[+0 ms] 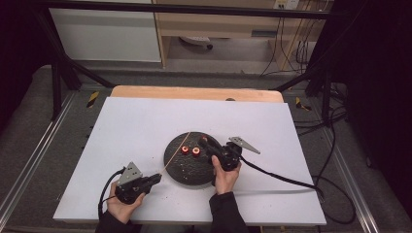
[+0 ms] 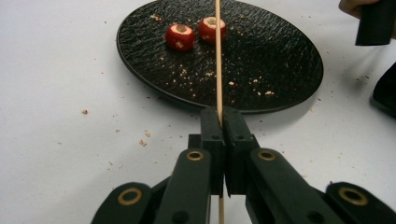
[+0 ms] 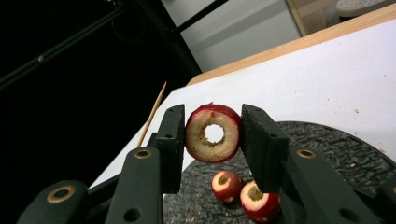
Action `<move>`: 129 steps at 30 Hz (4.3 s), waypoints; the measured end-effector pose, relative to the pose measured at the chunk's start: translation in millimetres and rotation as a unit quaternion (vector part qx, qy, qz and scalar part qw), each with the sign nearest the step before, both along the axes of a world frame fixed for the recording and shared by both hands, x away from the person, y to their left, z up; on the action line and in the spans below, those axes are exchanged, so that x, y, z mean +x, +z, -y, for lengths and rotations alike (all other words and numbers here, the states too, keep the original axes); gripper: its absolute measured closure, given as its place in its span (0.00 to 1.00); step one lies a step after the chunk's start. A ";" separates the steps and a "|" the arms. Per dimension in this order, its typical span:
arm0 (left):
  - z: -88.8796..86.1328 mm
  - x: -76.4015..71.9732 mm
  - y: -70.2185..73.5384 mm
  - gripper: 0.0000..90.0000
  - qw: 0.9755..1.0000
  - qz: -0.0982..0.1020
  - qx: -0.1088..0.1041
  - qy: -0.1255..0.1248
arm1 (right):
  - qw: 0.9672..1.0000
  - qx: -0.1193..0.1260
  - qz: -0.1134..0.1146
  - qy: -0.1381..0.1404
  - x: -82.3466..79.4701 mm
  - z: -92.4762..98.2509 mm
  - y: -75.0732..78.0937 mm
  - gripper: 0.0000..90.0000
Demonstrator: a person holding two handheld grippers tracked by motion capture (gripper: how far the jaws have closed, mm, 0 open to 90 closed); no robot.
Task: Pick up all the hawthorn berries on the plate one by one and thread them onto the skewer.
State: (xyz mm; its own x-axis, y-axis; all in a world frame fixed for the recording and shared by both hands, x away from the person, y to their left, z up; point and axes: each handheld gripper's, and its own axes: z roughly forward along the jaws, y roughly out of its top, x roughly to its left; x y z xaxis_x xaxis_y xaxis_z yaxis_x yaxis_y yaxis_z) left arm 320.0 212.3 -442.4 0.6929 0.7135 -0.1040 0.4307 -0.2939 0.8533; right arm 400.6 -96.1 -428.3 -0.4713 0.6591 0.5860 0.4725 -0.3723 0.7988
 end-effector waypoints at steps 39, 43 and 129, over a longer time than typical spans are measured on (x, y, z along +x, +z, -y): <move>23.0 -4.0 -1.0 0.98 1.000 0.000 -0.007 -0.019 | 0.990 0.113 0.068 -0.058 12.2 -0.5 4.1 0.69; 25.3 -4.9 -1.6 0.98 1.000 0.000 -0.005 -0.022 | 0.989 0.116 0.070 -0.060 11.2 -0.9 3.5 0.69; 97.5 55.0 39.5 0.98 1.000 0.011 -0.029 -0.003 | 0.997 0.067 0.030 0.012 -17.0 -6.0 -8.1 0.68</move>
